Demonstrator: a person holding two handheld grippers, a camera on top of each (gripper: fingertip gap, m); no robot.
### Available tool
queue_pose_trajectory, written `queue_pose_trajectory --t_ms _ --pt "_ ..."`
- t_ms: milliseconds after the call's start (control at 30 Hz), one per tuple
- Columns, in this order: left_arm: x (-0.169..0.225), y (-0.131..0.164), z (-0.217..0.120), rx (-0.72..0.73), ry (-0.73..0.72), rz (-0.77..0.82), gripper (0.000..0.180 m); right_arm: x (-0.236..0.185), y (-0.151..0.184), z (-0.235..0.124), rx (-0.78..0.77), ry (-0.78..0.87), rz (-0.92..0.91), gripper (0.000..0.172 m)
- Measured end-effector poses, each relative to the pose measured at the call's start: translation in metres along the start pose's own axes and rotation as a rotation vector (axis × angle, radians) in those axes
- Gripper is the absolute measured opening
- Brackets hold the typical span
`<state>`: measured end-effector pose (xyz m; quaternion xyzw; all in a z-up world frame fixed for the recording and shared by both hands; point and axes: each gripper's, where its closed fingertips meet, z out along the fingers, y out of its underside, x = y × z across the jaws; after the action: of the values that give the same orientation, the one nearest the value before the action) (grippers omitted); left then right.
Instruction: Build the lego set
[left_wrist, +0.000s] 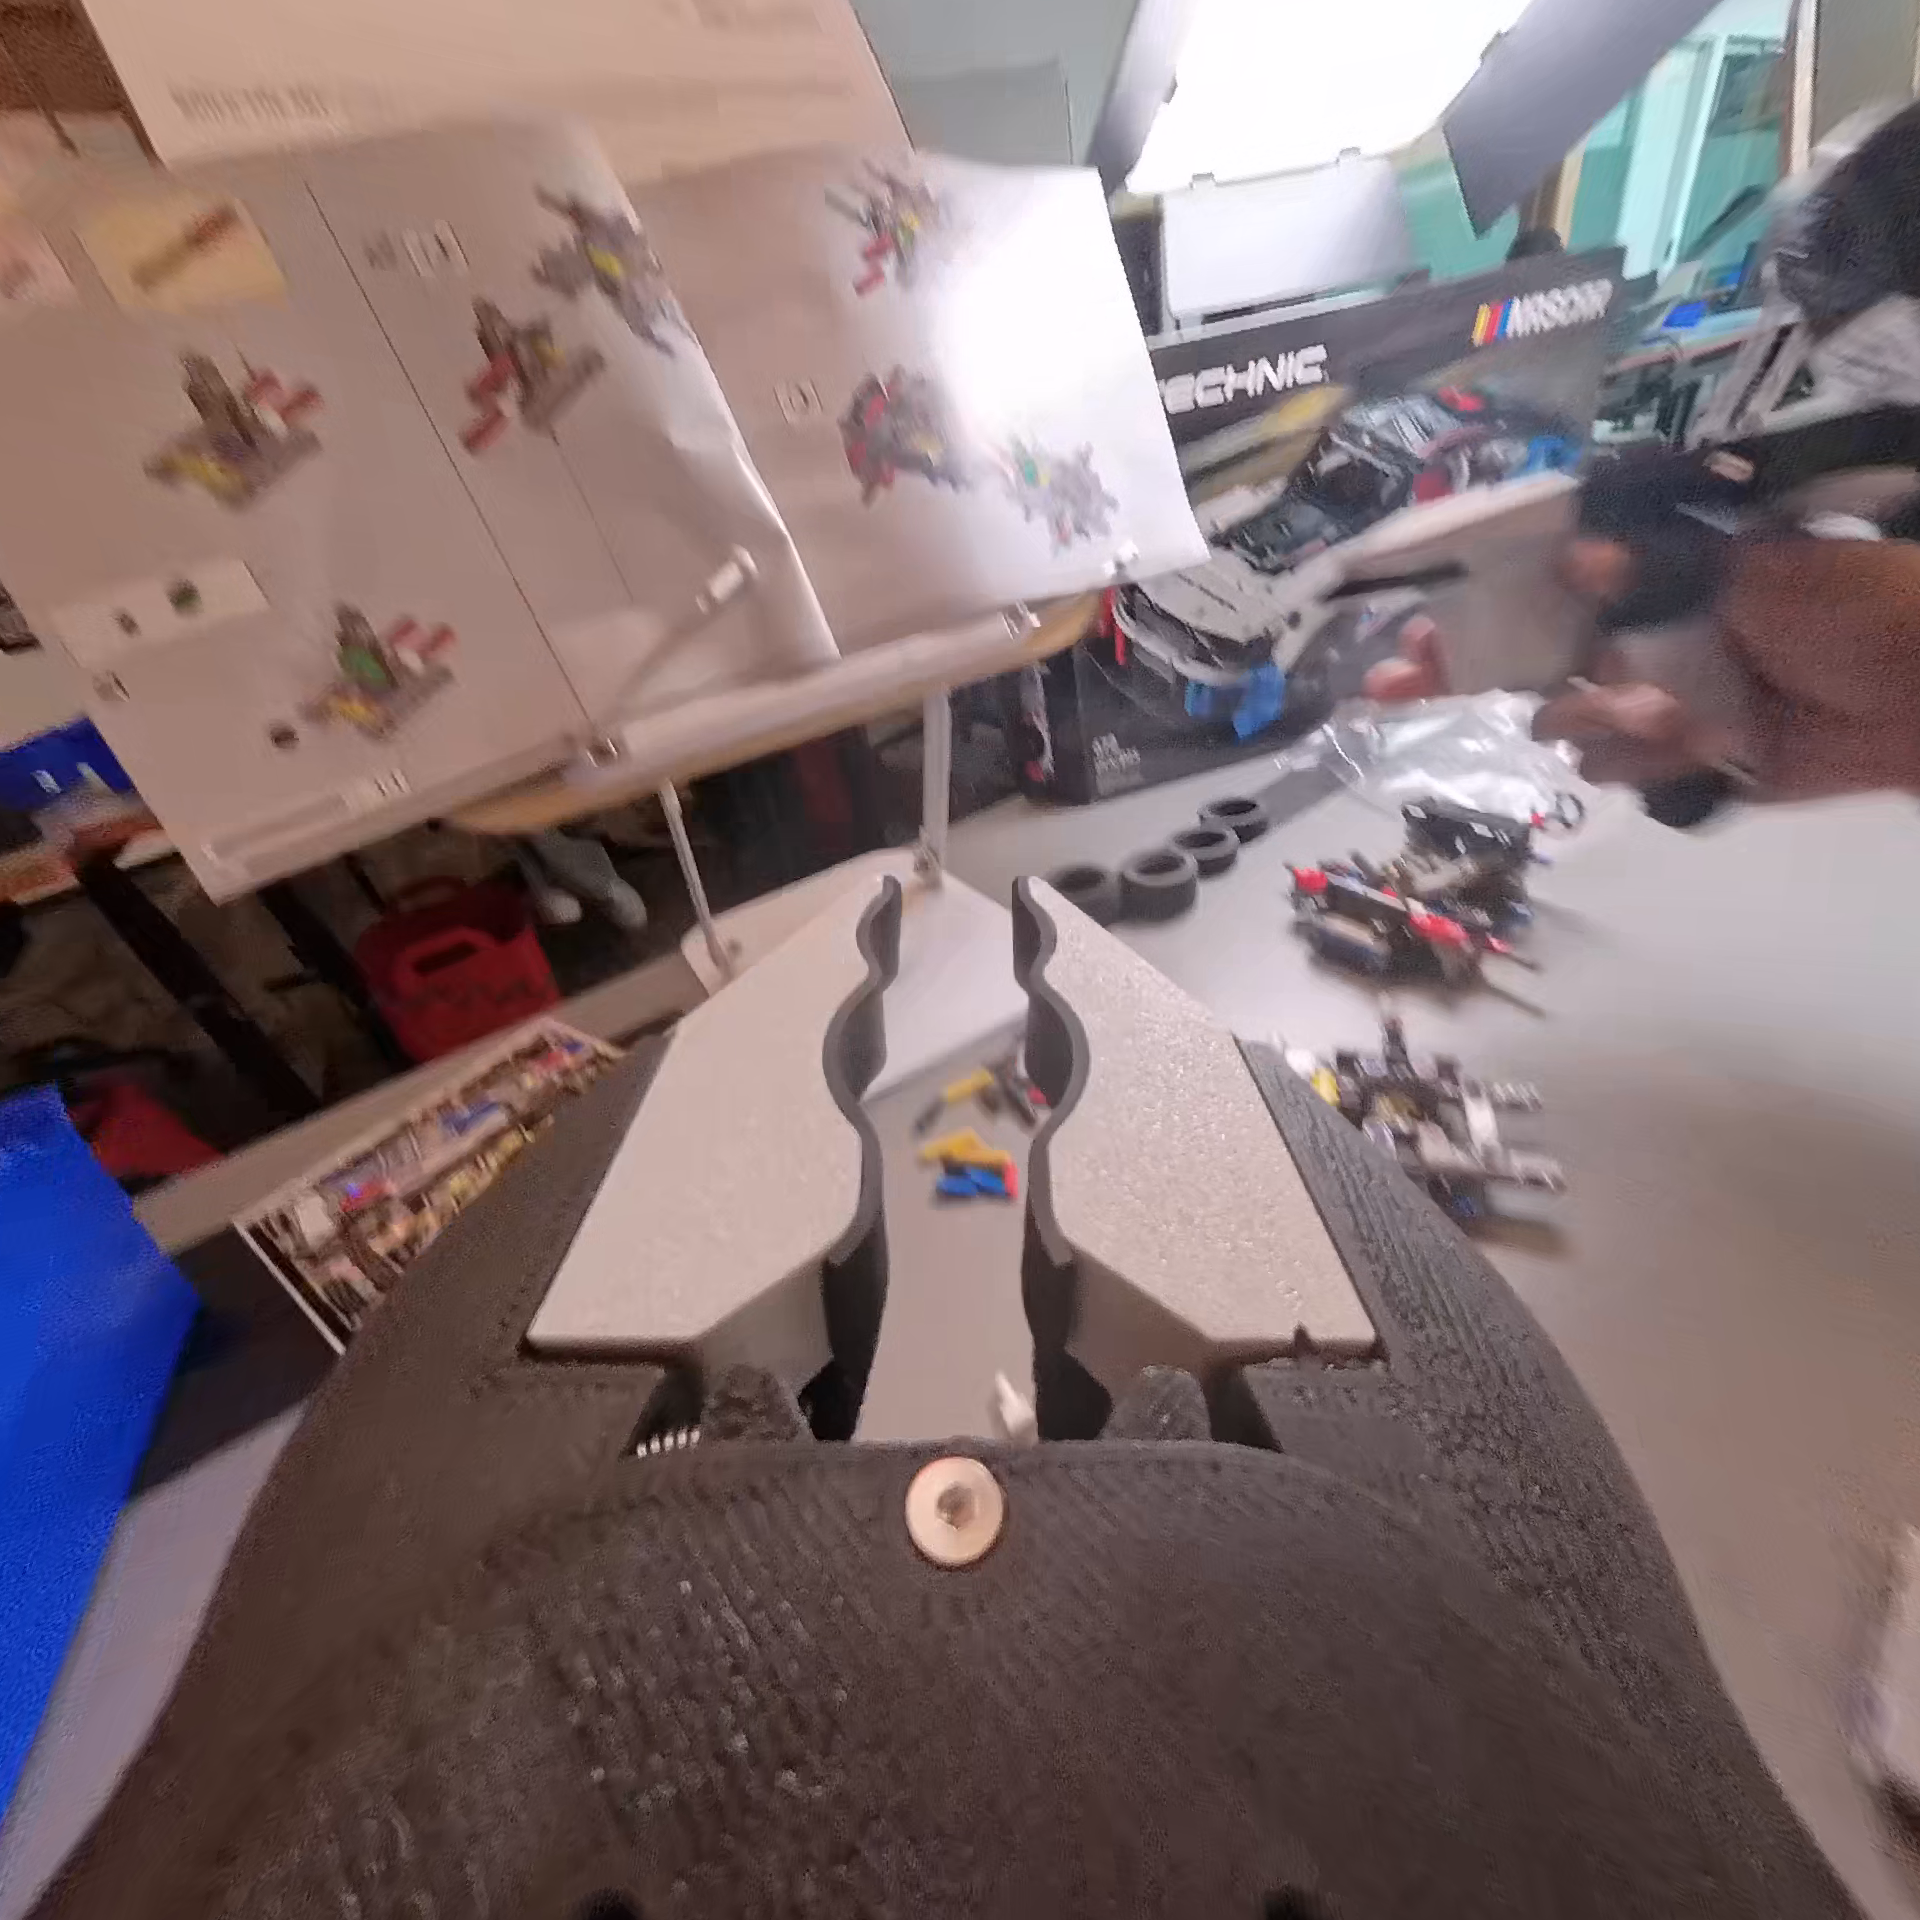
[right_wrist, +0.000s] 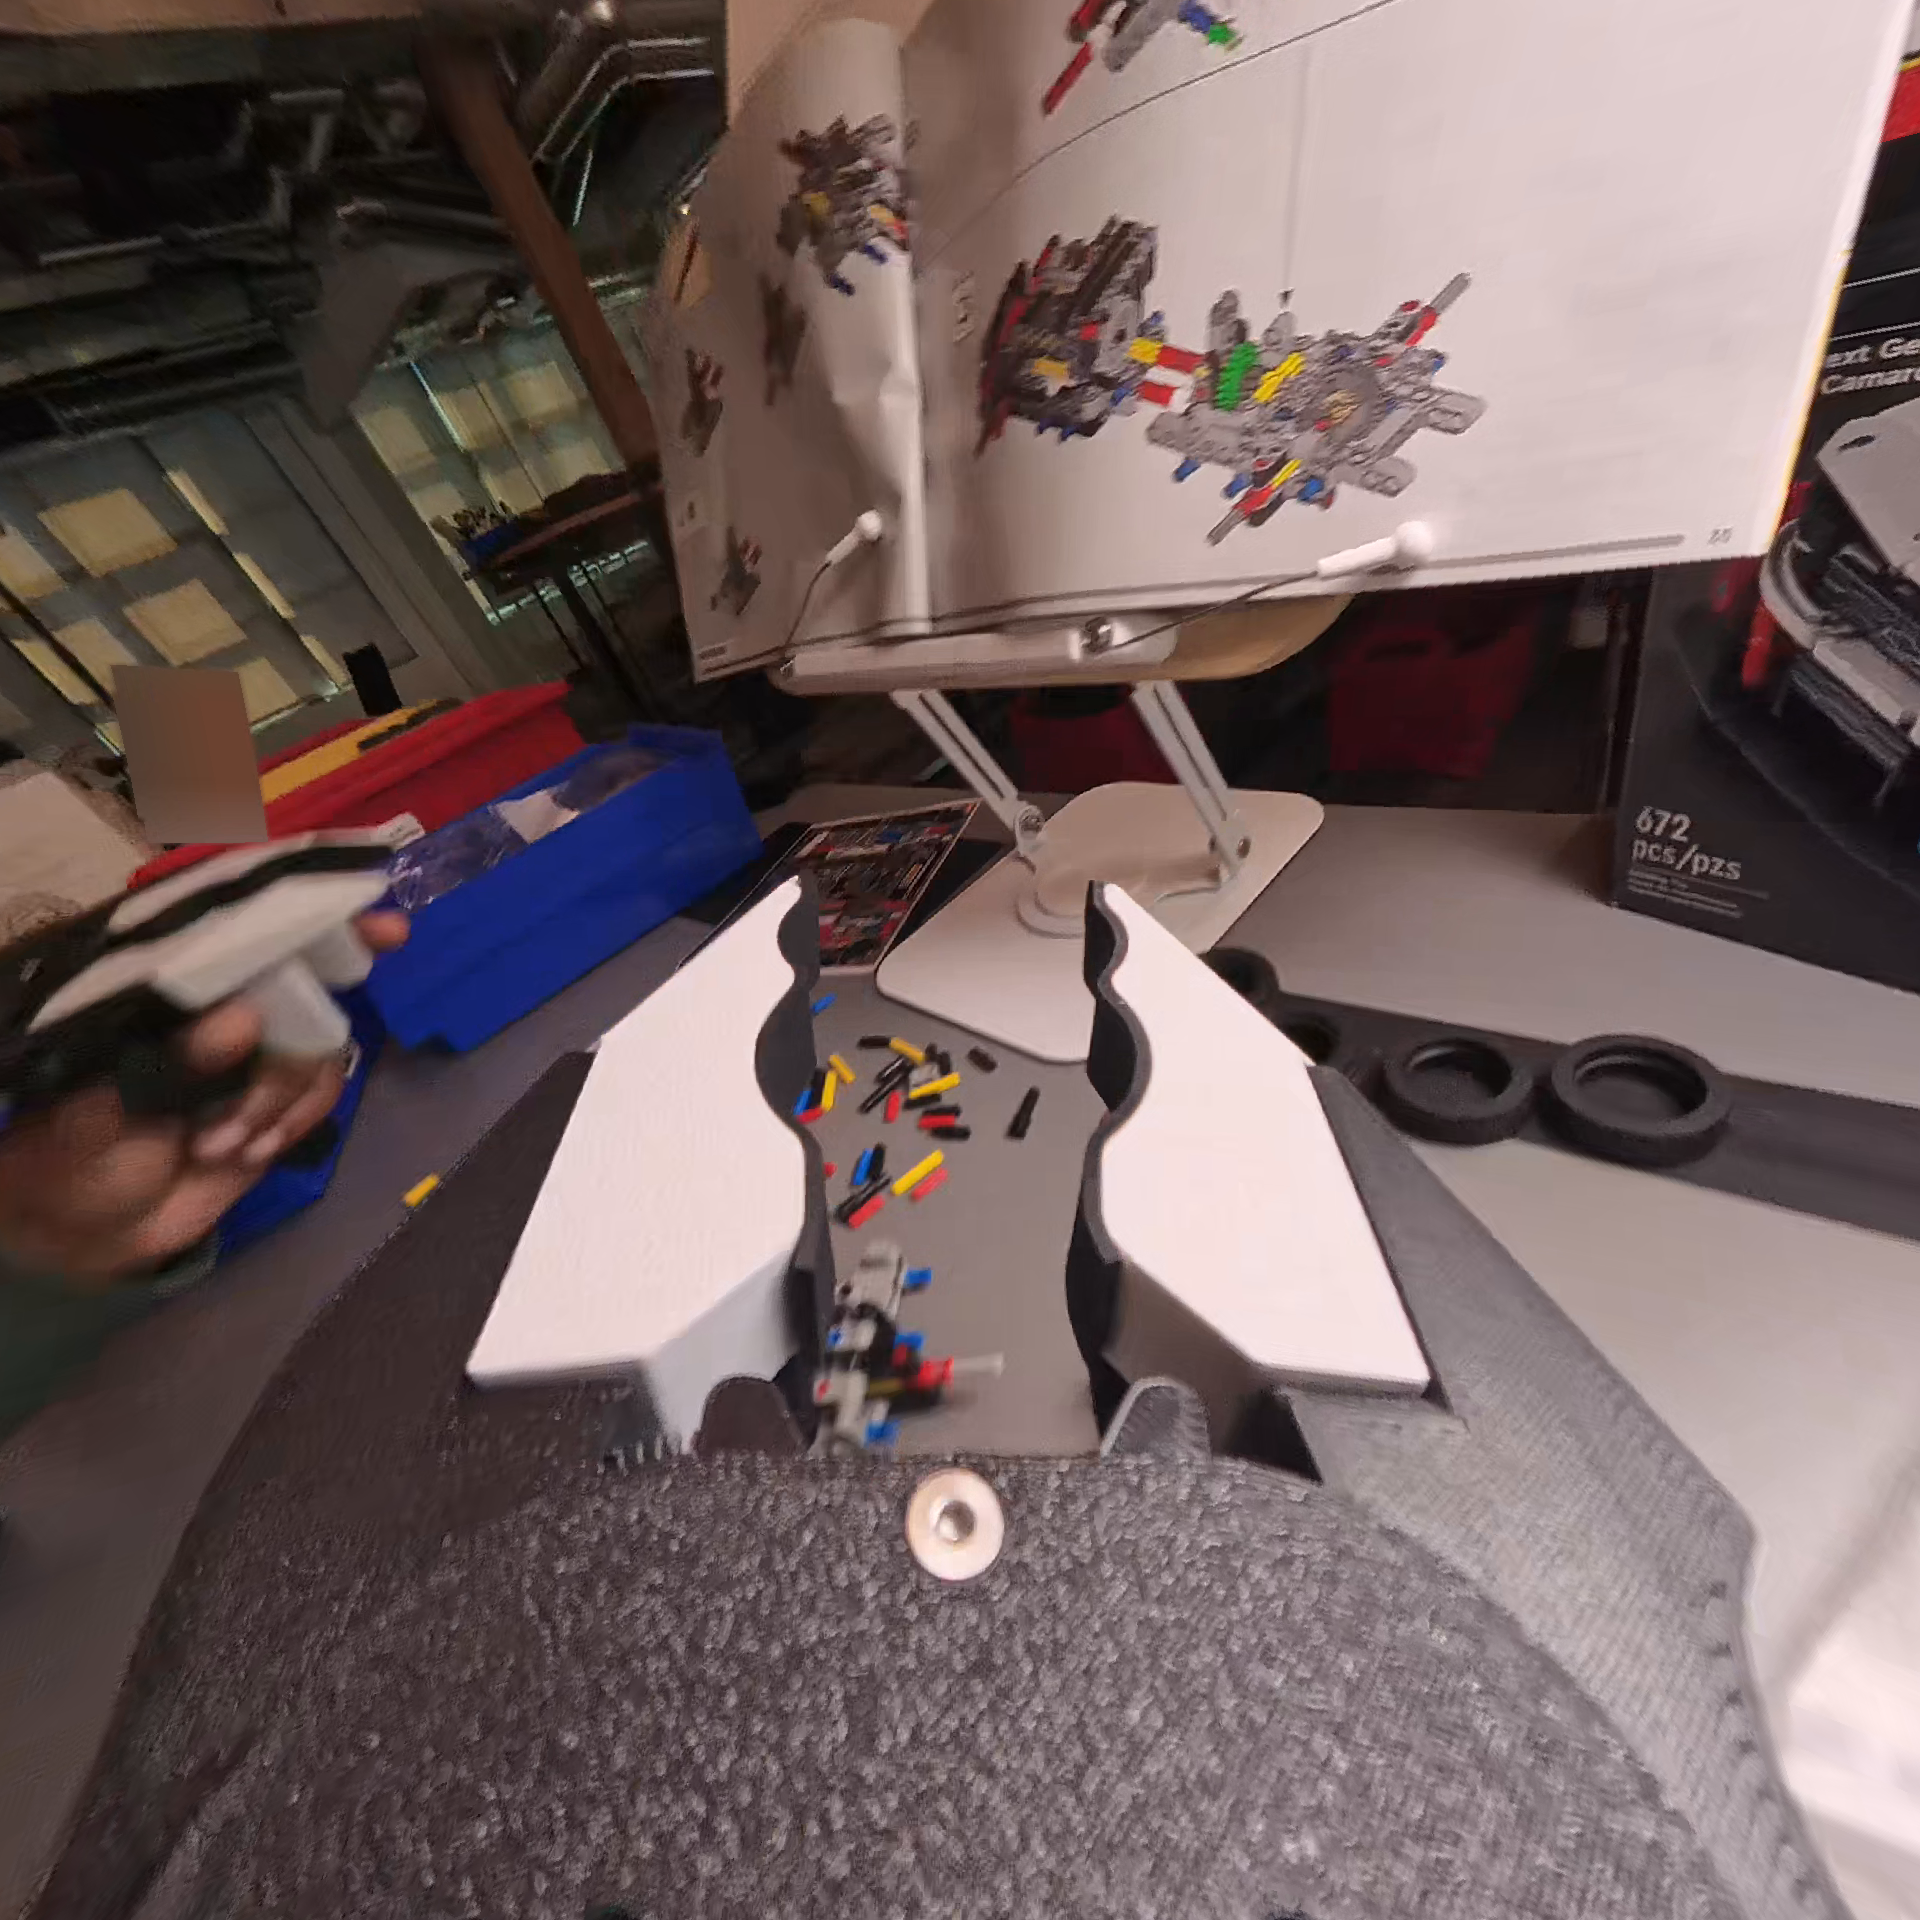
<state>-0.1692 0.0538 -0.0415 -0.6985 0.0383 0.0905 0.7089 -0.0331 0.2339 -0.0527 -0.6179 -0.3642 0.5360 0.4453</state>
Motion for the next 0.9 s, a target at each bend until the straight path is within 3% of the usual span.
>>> queue_pose_trajectory --t_ms 200,367,600,900 --pt "-0.060 -0.071 0.077 0.115 -0.094 -0.016 0.014 -0.078 0.043 -0.083 -0.031 0.034 -0.203 0.045" --pt "-0.102 -0.094 0.125 0.122 -0.175 -0.028 0.013 -0.093 0.058 -0.102 0.029 0.118 -0.353 0.043" --pt "-0.130 -0.090 0.166 0.060 -0.210 -0.008 0.011 -0.087 0.062 -0.090 0.079 0.134 -0.395 0.046" --pt "-0.131 -0.077 0.188 0.021 -0.226 0.023 0.013 -0.091 0.045 -0.091 0.121 0.160 -0.501 0.054"
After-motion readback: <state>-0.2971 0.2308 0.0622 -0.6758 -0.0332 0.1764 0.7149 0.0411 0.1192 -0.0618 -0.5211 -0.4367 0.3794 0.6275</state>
